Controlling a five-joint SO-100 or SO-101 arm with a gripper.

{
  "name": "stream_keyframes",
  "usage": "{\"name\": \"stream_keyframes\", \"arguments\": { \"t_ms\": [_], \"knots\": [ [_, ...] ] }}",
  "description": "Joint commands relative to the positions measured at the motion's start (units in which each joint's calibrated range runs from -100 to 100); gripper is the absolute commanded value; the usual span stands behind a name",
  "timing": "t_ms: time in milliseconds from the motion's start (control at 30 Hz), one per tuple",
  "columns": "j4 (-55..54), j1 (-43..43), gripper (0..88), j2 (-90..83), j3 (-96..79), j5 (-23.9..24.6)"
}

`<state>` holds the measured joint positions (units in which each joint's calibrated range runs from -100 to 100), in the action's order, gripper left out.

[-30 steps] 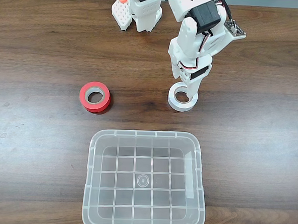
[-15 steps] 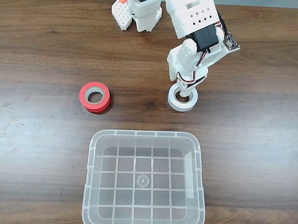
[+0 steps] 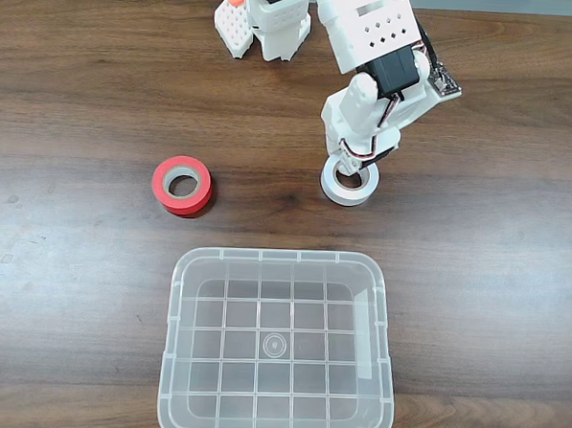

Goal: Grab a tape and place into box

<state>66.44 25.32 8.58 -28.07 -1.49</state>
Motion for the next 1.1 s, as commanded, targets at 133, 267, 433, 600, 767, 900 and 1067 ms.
{"name": "stream_keyframes", "arguments": {
  "t_ms": [133, 267, 433, 600, 767, 900, 1067],
  "knots": [
    [8.3, -0.4, 1.3, -9.3, 10.5, -0.4],
    [13.8, -1.2, 1.3, -15.7, 15.8, -0.4],
    [18.2, -5.3, 1.3, -20.4, 23.4, -1.5],
    [21.1, -10.9, 1.3, -21.3, 34.3, -3.4],
    [20.3, -15.0, 1.3, -20.8, 43.5, -5.0],
    [18.7, -17.3, 1.3, -15.8, 49.0, -5.2],
    [16.7, -19.2, 1.3, -5.7, 59.0, -4.8]
  ]
}}
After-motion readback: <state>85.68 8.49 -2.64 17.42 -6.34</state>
